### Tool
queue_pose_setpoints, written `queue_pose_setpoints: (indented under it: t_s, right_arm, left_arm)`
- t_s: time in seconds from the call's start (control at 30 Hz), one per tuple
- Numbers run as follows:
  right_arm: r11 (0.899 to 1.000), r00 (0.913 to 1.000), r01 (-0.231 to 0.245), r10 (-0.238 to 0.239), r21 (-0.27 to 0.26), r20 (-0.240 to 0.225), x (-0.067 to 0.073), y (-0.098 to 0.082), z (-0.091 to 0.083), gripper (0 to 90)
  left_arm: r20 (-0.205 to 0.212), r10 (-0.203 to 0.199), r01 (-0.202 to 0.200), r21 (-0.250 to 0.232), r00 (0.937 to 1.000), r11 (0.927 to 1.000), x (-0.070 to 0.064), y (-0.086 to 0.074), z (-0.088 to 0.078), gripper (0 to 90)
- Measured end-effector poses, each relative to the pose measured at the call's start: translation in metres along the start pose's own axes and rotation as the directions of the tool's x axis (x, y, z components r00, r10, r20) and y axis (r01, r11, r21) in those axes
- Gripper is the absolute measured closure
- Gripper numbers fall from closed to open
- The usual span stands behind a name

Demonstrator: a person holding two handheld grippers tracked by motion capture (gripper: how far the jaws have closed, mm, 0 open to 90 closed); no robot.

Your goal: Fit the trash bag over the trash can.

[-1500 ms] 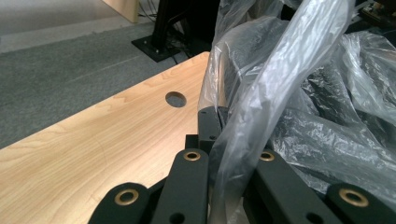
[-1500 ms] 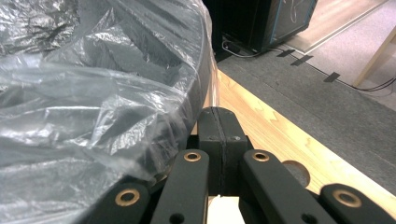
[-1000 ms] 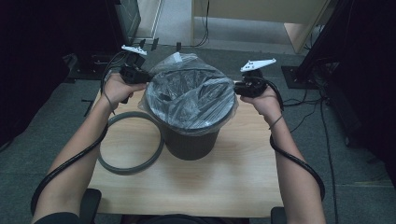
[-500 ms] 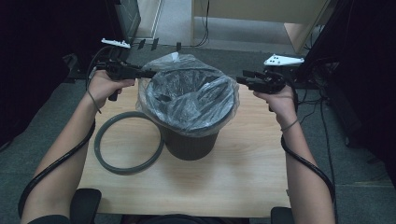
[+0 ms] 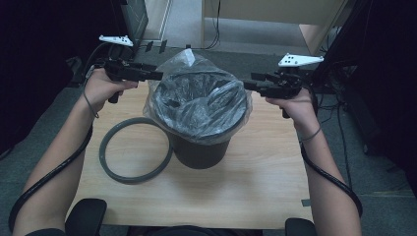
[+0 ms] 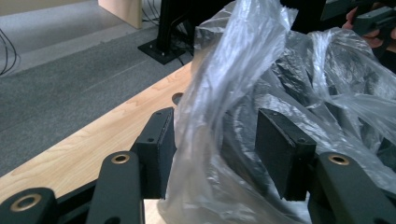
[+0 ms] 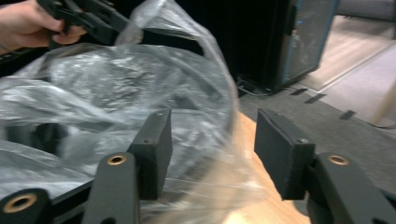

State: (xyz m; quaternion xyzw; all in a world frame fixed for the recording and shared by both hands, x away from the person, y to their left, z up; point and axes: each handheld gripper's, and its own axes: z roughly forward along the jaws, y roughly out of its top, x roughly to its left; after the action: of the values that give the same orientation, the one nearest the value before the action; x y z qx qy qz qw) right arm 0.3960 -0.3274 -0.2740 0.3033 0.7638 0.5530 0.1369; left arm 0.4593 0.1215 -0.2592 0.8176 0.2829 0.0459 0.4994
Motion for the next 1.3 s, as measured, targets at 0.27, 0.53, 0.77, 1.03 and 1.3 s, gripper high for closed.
queue_pose_setpoints:
  t_s: [0.27, 0.53, 0.77, 1.03, 1.3]
  right_arm:
    - [1.000, 0.9987, 0.020, -0.019, 0.024, -0.046, 0.012, 0.010, 0.007, 36.0]
    - [0.986, 0.9944, 0.105, -0.102, 0.132, -0.028, 0.016, 0.005, 0.015, 69.1]
    - [0.990, 0.9939, 0.103, -0.098, 0.101, -0.050, 0.024, 0.006, -0.004, 87.6]
    - [0.995, 0.9961, 0.078, -0.076, 0.059, -0.046, 0.030, -0.006, -0.024, 87.7]
    - [0.997, 0.9956, 0.057, -0.053, 0.043, -0.077, 0.036, -0.018, -0.032, 87.5]
  left_arm:
    - [0.016, 0.064, -0.064, -0.008, 0.9978, 0.9979, -0.029, 0.007, -0.005, 47.7]
    - [0.027, 0.082, -0.081, -0.034, 0.9962, 0.9961, -0.045, 0.006, -0.018, 46.7]
    - [0.101, 0.080, -0.077, -0.031, 0.9917, 0.9966, -0.068, -0.005, -0.020, 46.9]
    - [0.152, 0.114, -0.112, -0.021, 0.9819, 0.9935, -0.096, -0.015, -0.011, 44.2]
    - [0.217, 0.126, -0.132, 0.012, 0.9679, 0.9912, -0.112, -0.025, 0.009, 42.5]
